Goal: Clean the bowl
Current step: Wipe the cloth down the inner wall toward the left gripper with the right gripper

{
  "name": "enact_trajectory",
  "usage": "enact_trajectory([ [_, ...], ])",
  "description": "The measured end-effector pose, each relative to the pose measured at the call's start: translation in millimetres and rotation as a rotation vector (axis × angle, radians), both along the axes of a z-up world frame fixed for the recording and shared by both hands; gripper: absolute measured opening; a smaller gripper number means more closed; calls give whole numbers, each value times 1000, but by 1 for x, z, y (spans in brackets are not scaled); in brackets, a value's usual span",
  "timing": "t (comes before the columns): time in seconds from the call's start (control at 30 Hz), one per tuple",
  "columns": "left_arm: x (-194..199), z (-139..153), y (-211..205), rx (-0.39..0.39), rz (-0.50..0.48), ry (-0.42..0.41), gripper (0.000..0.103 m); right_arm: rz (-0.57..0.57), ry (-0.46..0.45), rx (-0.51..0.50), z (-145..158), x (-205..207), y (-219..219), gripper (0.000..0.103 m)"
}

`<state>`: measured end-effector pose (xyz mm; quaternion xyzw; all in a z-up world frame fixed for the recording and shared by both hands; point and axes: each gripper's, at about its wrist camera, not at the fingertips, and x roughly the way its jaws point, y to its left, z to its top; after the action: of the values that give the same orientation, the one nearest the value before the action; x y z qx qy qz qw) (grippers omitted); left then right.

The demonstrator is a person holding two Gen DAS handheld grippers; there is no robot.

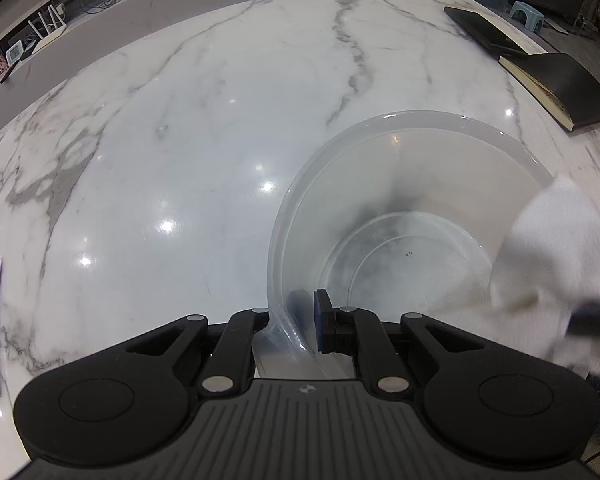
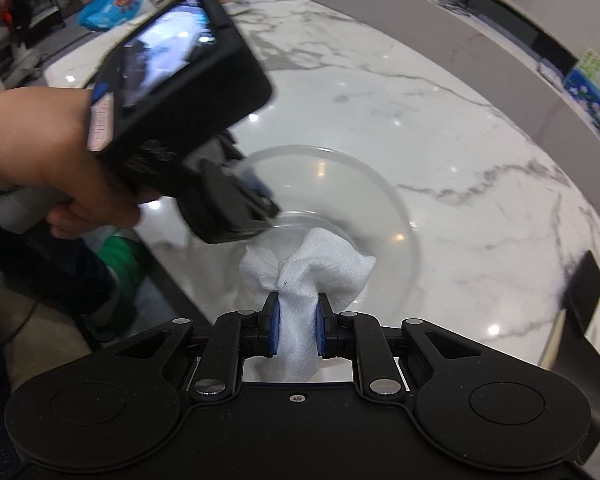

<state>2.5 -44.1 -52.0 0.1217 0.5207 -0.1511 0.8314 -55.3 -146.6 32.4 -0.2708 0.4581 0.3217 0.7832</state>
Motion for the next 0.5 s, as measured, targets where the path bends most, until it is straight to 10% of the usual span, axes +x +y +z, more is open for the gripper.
enact_trajectory([
  [0.5, -2, 1, 1, 5, -11, -3, 10, -134, -122, -23, -6, 35, -13, 15],
])
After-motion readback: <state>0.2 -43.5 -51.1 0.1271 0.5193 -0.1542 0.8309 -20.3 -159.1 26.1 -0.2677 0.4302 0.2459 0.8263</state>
